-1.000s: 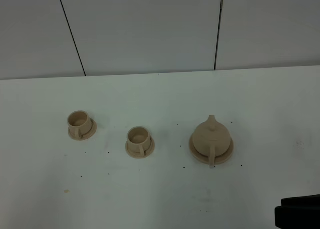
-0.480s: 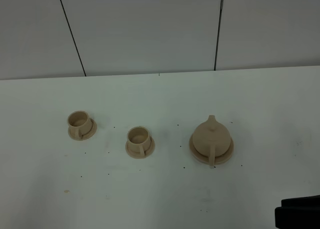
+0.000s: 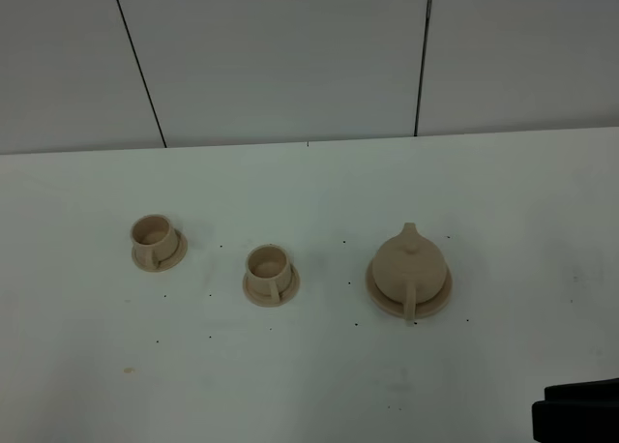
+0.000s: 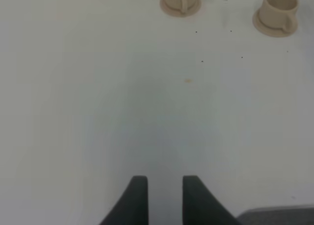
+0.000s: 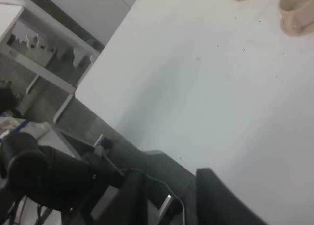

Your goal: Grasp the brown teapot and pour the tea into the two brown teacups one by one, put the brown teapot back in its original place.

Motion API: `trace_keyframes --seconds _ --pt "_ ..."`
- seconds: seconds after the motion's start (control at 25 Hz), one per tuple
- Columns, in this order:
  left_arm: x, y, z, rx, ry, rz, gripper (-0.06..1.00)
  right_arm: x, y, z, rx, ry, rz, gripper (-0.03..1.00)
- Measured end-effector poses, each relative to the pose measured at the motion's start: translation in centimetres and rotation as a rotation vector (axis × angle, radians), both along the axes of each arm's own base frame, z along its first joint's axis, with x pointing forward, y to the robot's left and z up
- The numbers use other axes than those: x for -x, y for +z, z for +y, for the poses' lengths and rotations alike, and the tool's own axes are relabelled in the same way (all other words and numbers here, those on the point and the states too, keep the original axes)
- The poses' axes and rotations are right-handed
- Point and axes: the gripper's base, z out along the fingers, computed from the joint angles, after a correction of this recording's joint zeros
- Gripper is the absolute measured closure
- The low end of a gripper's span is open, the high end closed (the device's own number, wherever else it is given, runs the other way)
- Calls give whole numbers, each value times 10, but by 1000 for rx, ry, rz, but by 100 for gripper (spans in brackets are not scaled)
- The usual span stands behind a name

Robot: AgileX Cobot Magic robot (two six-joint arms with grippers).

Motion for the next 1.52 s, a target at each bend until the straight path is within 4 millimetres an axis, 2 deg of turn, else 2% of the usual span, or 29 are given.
trace_keyframes --seconds 0.52,1.52 --pt "-13 -5 0 19 13 -82 70 0 0 0 1 -3 -1 72" --pt "-14 -5 1 28 -10 -86 70 -11 1 -6 20 -121 -59 72"
